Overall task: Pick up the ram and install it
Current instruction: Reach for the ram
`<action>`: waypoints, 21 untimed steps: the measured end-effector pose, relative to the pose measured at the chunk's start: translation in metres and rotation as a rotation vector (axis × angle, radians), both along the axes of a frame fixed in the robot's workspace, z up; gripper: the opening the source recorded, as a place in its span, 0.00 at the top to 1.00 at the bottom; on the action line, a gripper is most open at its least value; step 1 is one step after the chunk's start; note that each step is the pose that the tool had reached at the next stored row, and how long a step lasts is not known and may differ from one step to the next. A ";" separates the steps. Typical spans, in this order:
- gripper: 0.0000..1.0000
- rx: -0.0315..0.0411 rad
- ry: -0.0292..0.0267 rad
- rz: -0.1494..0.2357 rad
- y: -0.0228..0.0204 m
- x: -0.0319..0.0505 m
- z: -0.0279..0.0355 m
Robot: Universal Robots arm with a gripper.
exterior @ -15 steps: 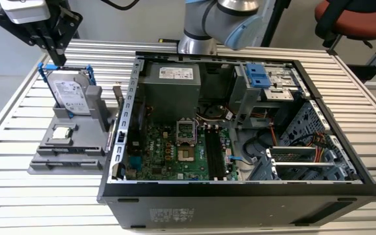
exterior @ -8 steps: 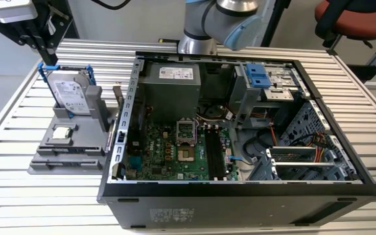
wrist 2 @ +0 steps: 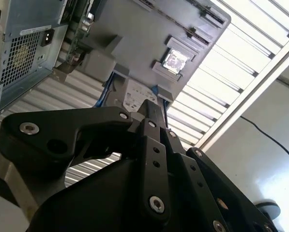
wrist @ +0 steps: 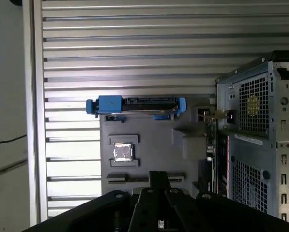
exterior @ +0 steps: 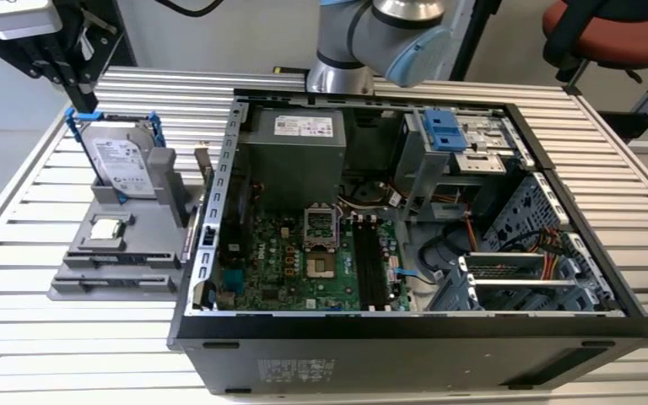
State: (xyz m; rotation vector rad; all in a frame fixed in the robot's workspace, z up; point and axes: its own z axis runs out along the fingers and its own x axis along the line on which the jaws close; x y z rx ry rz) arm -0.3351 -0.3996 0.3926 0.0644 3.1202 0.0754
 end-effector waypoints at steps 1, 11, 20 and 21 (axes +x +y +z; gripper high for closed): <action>1.00 0.0001 -0.0001 0.000 -0.0009 0.0000 0.0000; 1.00 0.0001 -0.0002 0.000 -0.0207 0.0001 -0.0001; 1.00 0.0001 -0.0002 0.000 -0.0411 -0.0005 -0.0001; 1.00 0.0000 -0.0001 0.000 -0.0431 -0.0006 -0.0001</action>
